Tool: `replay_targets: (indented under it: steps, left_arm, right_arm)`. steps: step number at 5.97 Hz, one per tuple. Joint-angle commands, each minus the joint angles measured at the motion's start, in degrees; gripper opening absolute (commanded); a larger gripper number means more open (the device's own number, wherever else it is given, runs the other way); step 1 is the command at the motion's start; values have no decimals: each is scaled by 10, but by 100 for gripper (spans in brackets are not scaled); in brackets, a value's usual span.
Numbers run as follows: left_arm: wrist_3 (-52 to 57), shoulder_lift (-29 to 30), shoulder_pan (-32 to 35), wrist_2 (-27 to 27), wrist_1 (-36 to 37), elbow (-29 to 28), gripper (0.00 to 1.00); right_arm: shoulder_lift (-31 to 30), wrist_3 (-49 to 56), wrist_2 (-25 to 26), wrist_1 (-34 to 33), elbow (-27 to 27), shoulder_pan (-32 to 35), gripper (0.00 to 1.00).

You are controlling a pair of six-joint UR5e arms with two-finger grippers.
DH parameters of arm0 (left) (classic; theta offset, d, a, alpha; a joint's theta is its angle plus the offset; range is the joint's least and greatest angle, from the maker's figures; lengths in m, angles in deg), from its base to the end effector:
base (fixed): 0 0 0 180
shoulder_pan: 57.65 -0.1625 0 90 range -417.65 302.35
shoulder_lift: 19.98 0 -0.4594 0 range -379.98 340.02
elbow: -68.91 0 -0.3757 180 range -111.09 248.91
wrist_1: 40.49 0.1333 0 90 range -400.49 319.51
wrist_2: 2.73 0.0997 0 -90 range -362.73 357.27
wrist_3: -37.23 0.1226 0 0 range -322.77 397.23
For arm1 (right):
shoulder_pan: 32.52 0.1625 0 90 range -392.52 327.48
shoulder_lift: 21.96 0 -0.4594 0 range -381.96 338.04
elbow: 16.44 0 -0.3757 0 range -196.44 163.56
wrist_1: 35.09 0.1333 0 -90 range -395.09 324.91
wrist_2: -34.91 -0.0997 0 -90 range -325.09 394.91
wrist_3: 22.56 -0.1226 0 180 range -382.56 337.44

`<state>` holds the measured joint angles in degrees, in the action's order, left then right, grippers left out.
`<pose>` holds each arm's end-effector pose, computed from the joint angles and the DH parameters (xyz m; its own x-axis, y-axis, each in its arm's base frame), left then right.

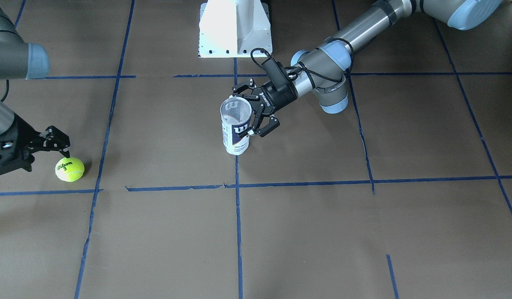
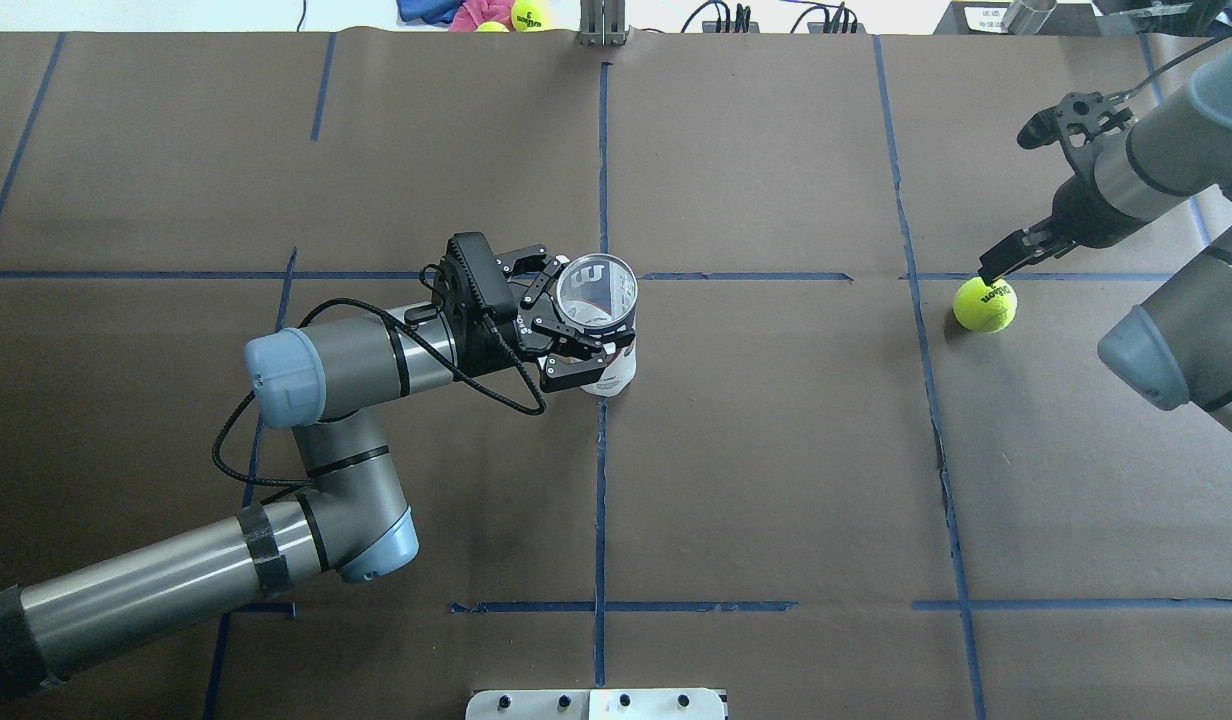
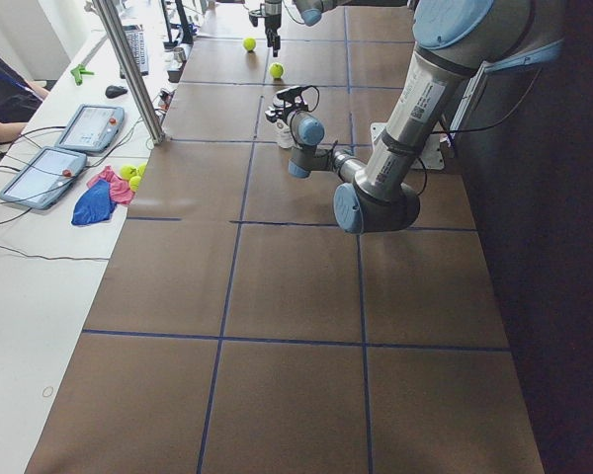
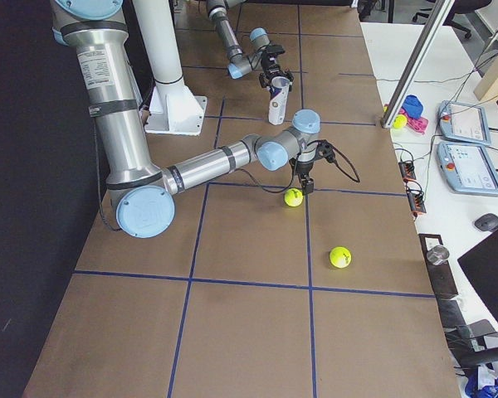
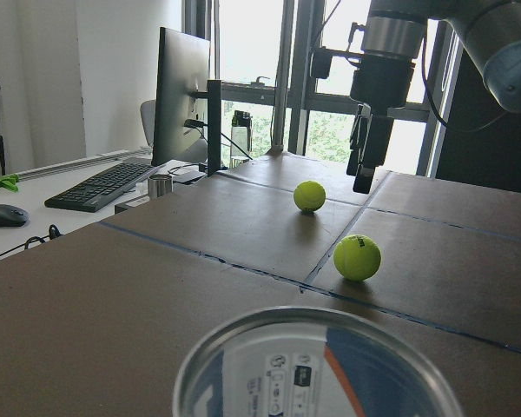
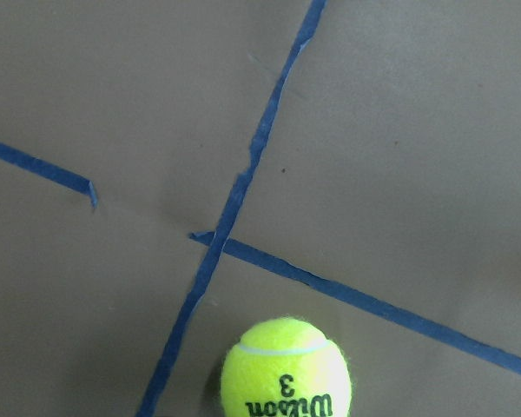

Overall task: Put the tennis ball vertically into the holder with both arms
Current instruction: 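Reach the right gripper to the nearer tennis ball and grasp it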

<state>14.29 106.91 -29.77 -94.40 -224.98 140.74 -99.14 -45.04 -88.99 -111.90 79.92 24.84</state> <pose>0.5624 -0.4443 0.2694 0.2729 0.8970 -0.3476 0.4938 0.1795 0.8509 -0.2665 -0.5364 0.5196 0.6712 -0.3741 0.6400 0.2153 0.9245 0.3146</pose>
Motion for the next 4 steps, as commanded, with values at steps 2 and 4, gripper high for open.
replay_targets:
  steps: [2,4]
  left_arm:
    - [1,-1,1,0,-1,0,95]
    - [1,-5,1,0,-1,0,95]
  right_arm:
    - [1,1,17,3,-36,-27,100]
    - [11,0,38,3,-61,-46,100]
